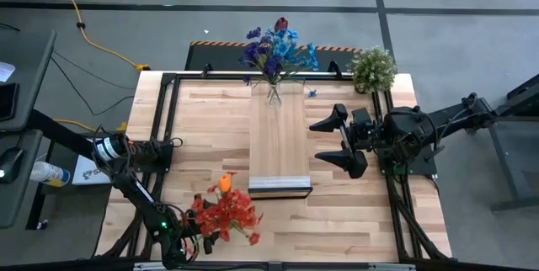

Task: Pick and place flowers into a vace then onto a shelf
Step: Put the transparent vase with the flowers on the shelf

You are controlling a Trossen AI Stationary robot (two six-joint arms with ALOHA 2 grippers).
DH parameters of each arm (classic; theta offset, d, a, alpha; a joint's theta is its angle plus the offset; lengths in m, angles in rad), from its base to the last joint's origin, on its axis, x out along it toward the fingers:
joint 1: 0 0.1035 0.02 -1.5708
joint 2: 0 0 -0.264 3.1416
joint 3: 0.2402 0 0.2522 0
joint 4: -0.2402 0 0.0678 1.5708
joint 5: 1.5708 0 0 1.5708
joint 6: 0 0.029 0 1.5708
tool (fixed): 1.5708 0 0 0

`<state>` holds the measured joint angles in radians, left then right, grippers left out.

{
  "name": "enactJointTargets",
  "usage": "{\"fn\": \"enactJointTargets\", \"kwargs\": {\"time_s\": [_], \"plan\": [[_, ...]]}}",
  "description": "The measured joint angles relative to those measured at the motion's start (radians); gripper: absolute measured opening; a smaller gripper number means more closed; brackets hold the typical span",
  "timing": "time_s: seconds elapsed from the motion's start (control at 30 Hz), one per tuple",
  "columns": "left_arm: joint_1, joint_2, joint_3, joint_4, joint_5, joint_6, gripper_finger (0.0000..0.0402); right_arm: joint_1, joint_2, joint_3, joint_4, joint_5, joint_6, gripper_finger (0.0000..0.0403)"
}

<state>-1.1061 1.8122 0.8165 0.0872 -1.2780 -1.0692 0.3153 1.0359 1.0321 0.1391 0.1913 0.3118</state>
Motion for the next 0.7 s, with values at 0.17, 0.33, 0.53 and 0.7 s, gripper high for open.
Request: {"fn": "enactJointTargets", "kwargs": {"time_s": [0.17,0.33,0.53,0.7], "plan": [[0.0,0.0,0.0,0.001,0.011,-0.003,0.0381,0.0,0.0,0.0,0.0,0.0,0.001,0.0381],[0.0,0.0,0.0,0.0,0.014,-0.016,0.0381,0.0,0.0,0.0,0.0,-0.003,0.002,0.0381],[0.001,0.0,0.0,0.0,0.033,-0.011,0.0381,0.0,0.0,0.0,0.0,-0.012,0.002,0.0381],[0.001,0.0,0.0,0.0,0.033,-0.011,0.0381,0.0,0.0,0.0,0.0,-0.012,0.002,0.0381]]}}
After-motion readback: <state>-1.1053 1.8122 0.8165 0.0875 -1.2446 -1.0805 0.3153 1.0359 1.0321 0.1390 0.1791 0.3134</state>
